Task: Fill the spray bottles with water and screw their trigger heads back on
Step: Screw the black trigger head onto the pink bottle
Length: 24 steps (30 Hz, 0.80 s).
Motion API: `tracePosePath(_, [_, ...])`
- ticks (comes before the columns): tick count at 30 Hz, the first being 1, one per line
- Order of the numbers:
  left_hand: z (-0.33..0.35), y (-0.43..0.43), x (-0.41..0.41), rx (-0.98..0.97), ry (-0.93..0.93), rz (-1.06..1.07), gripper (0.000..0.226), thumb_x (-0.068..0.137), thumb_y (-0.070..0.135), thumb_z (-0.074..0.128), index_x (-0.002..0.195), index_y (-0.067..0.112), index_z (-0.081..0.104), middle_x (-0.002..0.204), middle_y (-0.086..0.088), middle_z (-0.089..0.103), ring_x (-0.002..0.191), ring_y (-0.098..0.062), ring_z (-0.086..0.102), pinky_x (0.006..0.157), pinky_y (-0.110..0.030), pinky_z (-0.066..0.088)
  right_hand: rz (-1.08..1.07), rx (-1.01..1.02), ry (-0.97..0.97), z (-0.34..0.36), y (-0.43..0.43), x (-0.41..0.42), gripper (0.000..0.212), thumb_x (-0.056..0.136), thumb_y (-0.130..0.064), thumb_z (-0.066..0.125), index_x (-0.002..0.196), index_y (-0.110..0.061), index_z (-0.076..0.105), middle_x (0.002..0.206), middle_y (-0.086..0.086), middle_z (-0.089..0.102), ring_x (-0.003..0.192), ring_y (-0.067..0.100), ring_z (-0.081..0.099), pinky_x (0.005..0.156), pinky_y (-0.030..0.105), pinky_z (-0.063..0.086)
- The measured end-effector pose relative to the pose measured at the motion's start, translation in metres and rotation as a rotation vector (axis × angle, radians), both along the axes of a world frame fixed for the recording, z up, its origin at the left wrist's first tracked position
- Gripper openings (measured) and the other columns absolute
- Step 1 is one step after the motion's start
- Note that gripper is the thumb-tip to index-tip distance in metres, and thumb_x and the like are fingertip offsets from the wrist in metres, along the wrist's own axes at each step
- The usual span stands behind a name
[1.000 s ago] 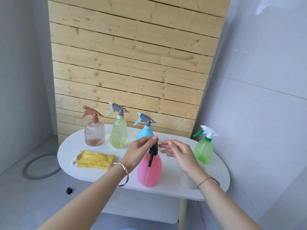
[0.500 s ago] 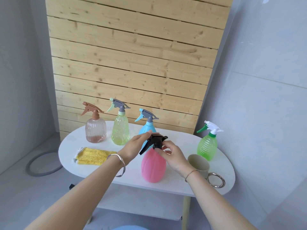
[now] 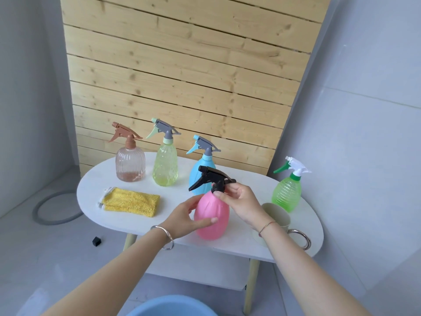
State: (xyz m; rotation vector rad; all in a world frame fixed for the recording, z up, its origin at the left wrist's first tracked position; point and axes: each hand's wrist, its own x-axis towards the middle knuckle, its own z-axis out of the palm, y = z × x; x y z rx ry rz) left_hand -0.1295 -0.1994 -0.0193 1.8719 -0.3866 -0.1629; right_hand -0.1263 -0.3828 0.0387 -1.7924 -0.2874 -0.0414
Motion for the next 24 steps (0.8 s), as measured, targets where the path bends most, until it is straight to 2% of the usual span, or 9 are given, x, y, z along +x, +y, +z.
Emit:
tracePosePath(2, [-0.002, -0.004, 0.005, -0.012, -0.03, 0.009, 0.081, 0.054, 0.06, 0.079, 0.125, 0.032, 0.055, 0.119, 0.013, 0.064, 0.111, 0.0, 0.059, 0.103, -0.025, 0.044, -0.026, -0.035, -0.034, -0.002, -0.002, 0.001, 0.014, 0.081, -0.012, 0.073, 0.093, -0.018, 0.072, 0.1, -0.001, 0.073, 0.096, 0.01, 0.067, 0.095, 0.031, 0.05])
tracePosePath(4, [-0.002, -0.006, 0.009, -0.034, -0.031, 0.013, 0.081, 0.051, 0.06, 0.081, 0.122, 0.03, 0.057, 0.116, 0.011, 0.065, 0.107, -0.001, 0.06, 0.095, -0.022, 0.048, -0.065, -0.038, -0.073, -0.005, -0.003, 0.0, 0.015, 0.079, -0.014, 0.075, 0.091, -0.022, 0.073, 0.098, -0.004, 0.074, 0.098, 0.01, 0.068, 0.095, 0.031, 0.05])
tracePosePath(10, [-0.013, -0.012, 0.008, -0.122, -0.027, 0.102, 0.063, 0.065, 0.034, 0.087, 0.12, 0.026, 0.057, 0.115, 0.009, 0.065, 0.11, -0.006, 0.058, 0.082, -0.019, 0.052, -0.299, -0.122, -0.235, -0.016, 0.016, -0.008, 0.009, 0.078, -0.027, 0.076, 0.085, -0.023, 0.073, 0.086, -0.012, 0.073, 0.089, 0.002, 0.067, 0.083, 0.02, 0.051])
tracePosePath(17, [-0.009, -0.014, 0.007, -0.134, -0.013, 0.118, 0.065, 0.062, 0.037, 0.087, 0.119, 0.025, 0.057, 0.116, 0.008, 0.064, 0.111, -0.008, 0.058, 0.075, -0.012, 0.05, -0.424, -0.121, -0.251, -0.015, 0.025, -0.012, 0.02, 0.076, -0.028, 0.078, 0.093, -0.019, 0.074, 0.082, -0.02, 0.067, 0.083, -0.009, 0.063, 0.074, 0.003, 0.042])
tracePosePath(19, [-0.006, -0.013, 0.008, -0.133, 0.013, 0.118, 0.07, 0.057, 0.042, 0.089, 0.117, 0.026, 0.057, 0.116, 0.009, 0.063, 0.11, -0.007, 0.058, 0.075, -0.013, 0.05, -0.401, -0.1, -0.214, -0.013, 0.024, -0.011, 0.016, 0.076, -0.025, 0.078, 0.091, -0.02, 0.074, 0.082, -0.02, 0.067, 0.082, -0.014, 0.061, 0.075, 0.003, 0.042])
tracePosePath(21, [-0.001, -0.011, 0.011, -0.101, 0.026, 0.106, 0.077, 0.05, 0.053, 0.089, 0.116, 0.027, 0.058, 0.116, 0.012, 0.062, 0.108, -0.005, 0.058, 0.075, -0.012, 0.049, -0.348, -0.036, -0.137, -0.008, 0.021, -0.008, 0.011, 0.076, -0.019, 0.078, 0.085, -0.024, 0.072, 0.083, -0.016, 0.069, 0.082, -0.008, 0.064, 0.078, 0.01, 0.047])
tracePosePath(24, [0.009, -0.015, 0.016, -0.071, 0.021, 0.076, 0.066, 0.063, 0.05, 0.082, 0.12, 0.027, 0.057, 0.119, 0.012, 0.061, 0.108, -0.006, 0.059, 0.087, -0.017, 0.049, -0.318, 0.12, -0.044, 0.001, 0.006, -0.003, 0.013, 0.078, -0.011, 0.076, 0.082, -0.022, 0.071, 0.084, -0.009, 0.072, 0.08, 0.002, 0.068, 0.079, 0.019, 0.051])
